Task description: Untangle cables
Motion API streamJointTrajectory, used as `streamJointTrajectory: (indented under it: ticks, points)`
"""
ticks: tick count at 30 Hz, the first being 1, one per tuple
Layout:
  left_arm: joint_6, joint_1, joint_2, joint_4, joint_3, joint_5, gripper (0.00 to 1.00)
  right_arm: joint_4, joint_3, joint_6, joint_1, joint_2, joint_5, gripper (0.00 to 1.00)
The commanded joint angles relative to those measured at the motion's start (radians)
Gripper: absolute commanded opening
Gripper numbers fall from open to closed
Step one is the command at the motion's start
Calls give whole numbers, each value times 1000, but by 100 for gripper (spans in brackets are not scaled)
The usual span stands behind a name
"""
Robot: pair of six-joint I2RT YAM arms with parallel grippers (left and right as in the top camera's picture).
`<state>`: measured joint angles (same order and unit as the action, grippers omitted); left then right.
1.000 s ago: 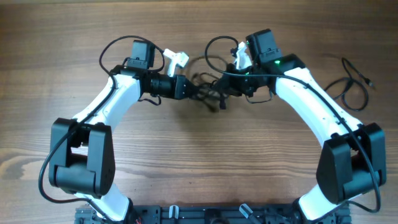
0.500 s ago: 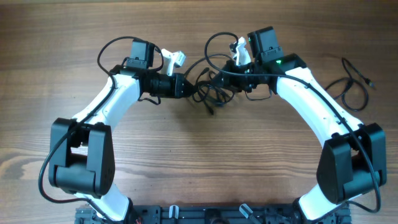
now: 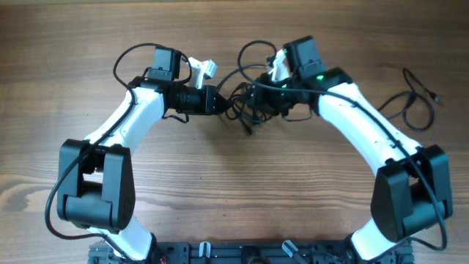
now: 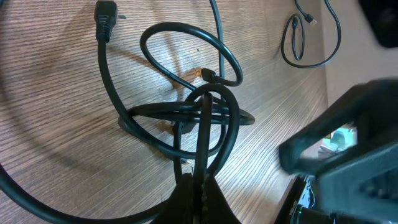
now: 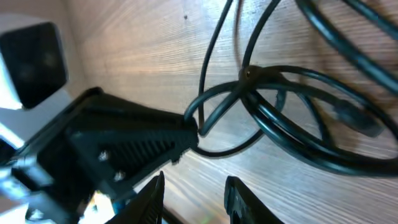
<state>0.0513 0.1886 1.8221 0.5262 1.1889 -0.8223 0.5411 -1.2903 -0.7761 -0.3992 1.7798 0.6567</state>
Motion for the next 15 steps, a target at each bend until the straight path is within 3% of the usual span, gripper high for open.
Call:
streamJointTrajectory:
  ticks: [1,4,9,15]
  points:
    - [10,-7,-3,-4,8,5,4,-119,71,-299,-58,-1,-160,38]
    - [10,-7,-3,-3,8,5,4,-241,93,-352,-84,-1,-178,38]
    - [10,-7,-3,-4,8,5,4,-241,108,-490,-106,-1,-326,35]
    - [10,-7,-3,-4,8,5,4,-242,108,-509,-107,5,-365,33]
